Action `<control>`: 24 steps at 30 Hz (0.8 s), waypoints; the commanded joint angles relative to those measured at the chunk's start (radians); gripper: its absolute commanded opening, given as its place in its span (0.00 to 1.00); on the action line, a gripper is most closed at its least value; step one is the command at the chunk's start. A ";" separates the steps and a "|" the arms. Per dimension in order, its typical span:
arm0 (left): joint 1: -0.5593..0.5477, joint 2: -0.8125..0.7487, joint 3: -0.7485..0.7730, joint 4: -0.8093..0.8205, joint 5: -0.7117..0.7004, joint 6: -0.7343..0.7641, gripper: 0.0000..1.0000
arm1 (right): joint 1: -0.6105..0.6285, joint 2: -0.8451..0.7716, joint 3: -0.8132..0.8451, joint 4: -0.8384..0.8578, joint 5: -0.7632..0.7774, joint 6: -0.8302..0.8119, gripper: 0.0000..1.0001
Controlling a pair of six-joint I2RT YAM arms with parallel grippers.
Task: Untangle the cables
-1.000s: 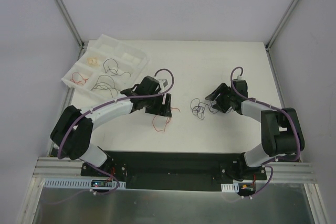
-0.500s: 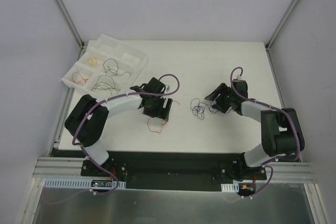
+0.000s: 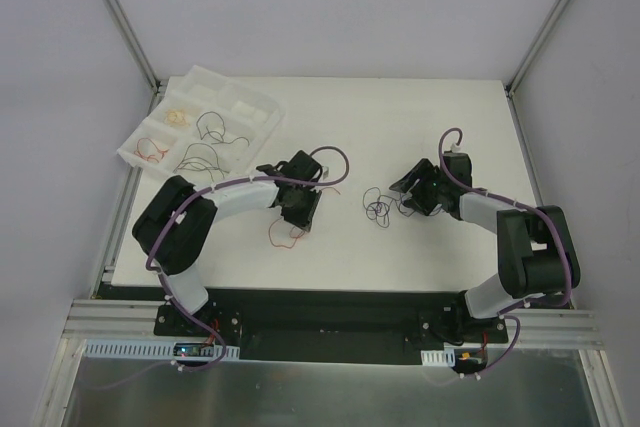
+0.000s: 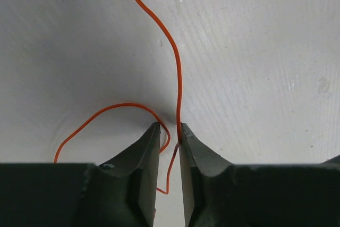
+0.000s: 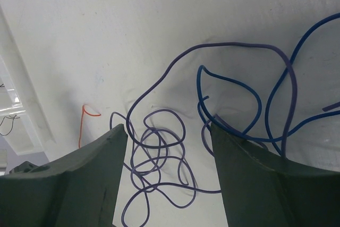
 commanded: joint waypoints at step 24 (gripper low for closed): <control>0.137 -0.508 0.091 -0.040 -0.069 0.056 0.00 | -0.005 0.007 -0.017 0.033 -0.033 -0.017 0.67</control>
